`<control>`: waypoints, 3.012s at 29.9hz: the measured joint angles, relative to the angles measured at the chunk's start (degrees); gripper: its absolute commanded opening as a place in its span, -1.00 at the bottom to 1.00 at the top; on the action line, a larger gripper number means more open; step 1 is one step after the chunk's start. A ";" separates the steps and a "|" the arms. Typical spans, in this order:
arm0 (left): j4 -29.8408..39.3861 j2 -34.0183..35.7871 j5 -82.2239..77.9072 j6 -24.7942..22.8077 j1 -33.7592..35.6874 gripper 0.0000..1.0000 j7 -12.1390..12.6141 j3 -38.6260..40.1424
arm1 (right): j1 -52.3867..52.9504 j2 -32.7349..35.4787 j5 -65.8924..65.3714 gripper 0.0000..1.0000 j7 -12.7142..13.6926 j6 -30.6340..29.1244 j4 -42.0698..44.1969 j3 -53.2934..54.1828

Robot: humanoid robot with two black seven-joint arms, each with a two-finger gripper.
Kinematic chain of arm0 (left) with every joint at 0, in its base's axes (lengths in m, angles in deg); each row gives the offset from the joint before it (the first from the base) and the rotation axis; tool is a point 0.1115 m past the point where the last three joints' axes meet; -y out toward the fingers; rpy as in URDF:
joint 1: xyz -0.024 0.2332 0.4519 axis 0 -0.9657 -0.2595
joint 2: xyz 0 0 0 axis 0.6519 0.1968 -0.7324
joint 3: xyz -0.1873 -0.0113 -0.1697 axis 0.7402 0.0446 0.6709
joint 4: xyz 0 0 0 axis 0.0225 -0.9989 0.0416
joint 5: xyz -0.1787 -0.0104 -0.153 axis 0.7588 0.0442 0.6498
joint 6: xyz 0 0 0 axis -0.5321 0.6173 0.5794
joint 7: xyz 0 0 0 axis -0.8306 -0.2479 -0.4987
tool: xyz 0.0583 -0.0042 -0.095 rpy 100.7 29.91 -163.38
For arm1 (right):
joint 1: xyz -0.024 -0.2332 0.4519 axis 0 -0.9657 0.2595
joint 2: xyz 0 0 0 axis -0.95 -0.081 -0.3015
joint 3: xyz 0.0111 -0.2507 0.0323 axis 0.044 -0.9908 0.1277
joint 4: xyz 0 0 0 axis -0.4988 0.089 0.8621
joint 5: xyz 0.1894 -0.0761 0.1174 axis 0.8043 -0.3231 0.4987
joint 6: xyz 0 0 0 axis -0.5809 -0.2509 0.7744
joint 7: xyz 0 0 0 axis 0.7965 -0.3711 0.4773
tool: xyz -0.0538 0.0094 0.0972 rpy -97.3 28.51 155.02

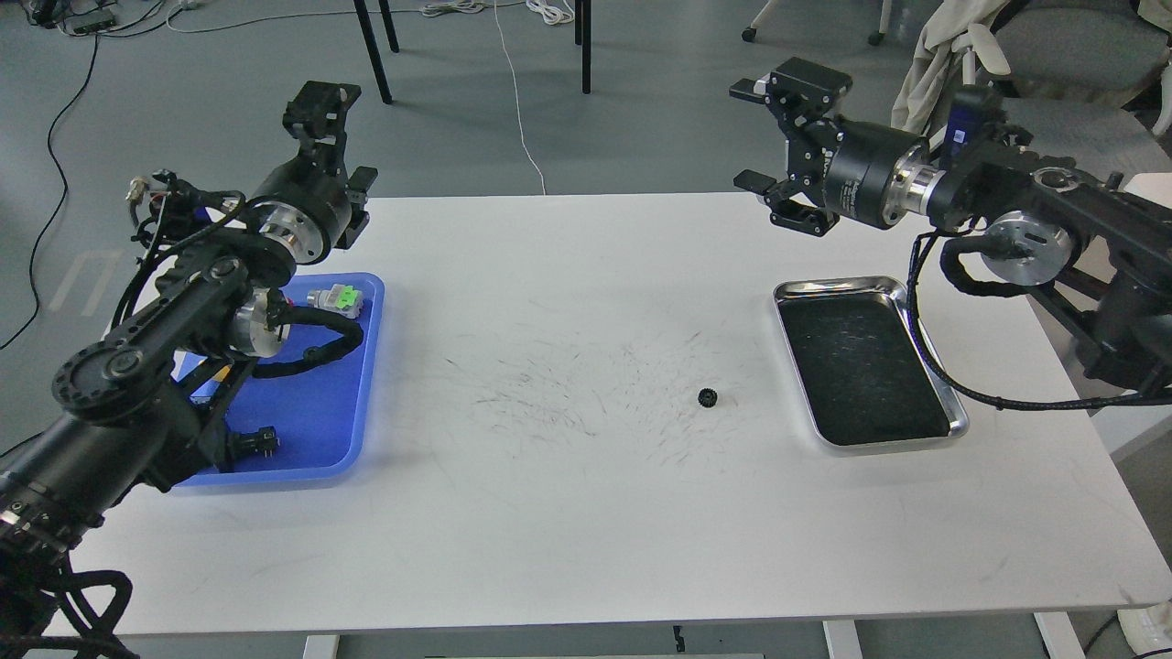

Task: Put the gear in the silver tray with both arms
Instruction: 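Reach the right gripper to the black gear on the table and grasp it, then carry the gear with the right gripper over the silver tray and release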

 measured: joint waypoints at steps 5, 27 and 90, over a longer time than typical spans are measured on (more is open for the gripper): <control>-1.52 1.87 6.25 -3.84 -3.69 0.96 -0.78 5.41 | 7.08 0.51 -11.37 0.98 1.66 -0.14 -6.48 -11.29; -1.60 4.11 6.38 -8.43 -7.62 0.96 -4.12 5.67 | 12.12 -8.11 -34.74 0.97 7.95 1.36 -7.97 -38.41; -1.66 4.72 6.24 -7.28 -8.40 0.96 -5.86 5.90 | 19.12 -6.44 -37.47 -0.97 7.22 3.38 -6.87 -39.09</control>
